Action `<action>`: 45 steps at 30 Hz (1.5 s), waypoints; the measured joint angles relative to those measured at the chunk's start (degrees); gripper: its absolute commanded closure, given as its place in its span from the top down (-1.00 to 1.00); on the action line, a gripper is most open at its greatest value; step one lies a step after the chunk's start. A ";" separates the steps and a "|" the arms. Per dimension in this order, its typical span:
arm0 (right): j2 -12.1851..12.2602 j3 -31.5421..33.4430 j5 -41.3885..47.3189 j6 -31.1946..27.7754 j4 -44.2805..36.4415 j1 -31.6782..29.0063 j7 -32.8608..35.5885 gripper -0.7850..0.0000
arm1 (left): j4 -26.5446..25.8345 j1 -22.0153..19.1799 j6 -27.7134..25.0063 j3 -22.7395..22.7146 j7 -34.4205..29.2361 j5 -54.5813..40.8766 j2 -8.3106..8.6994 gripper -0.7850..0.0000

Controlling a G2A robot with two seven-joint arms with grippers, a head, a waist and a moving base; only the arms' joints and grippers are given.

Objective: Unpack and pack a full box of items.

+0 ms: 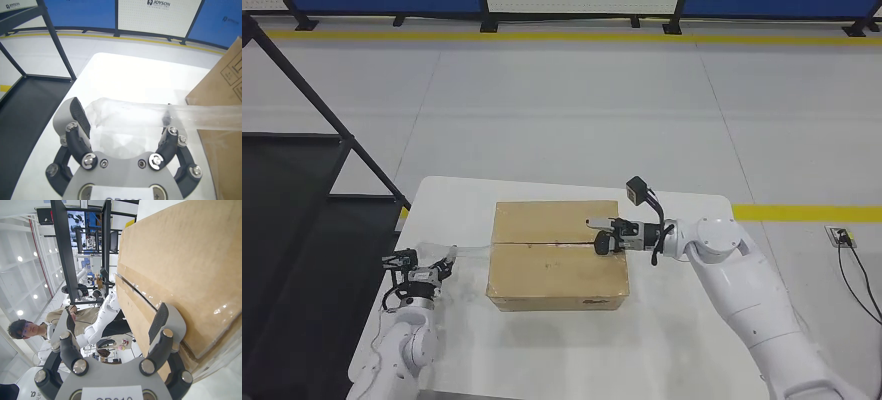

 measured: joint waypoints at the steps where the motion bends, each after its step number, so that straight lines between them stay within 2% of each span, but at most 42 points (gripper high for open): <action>1: -0.04 -0.13 0.06 -0.01 0.20 0.15 0.06 1.00 | -0.69 0.20 -0.23 -0.53 0.28 -0.94 -0.01 1.00; 8: -0.33 -0.77 0.72 -0.50 1.49 0.88 -0.01 1.00 | -5.30 1.21 -0.28 -3.08 -0.40 -4.70 -0.04 1.00; 19: -0.92 -2.14 -0.34 1.12 1.48 0.65 -5.68 1.00 | -10.46 3.84 -0.39 -5.34 1.30 -7.57 -0.30 1.00; 33: -0.99 -1.93 0.30 -0.79 1.68 0.62 -5.60 1.00 | -15.52 6.63 -2.92 -7.05 2.52 -9.08 -0.55 1.00; 45: -0.07 0.04 0.08 -0.80 -0.81 -1.21 -6.20 1.00 | -25.15 10.78 -3.44 -7.96 3.27 -6.56 -0.63 1.00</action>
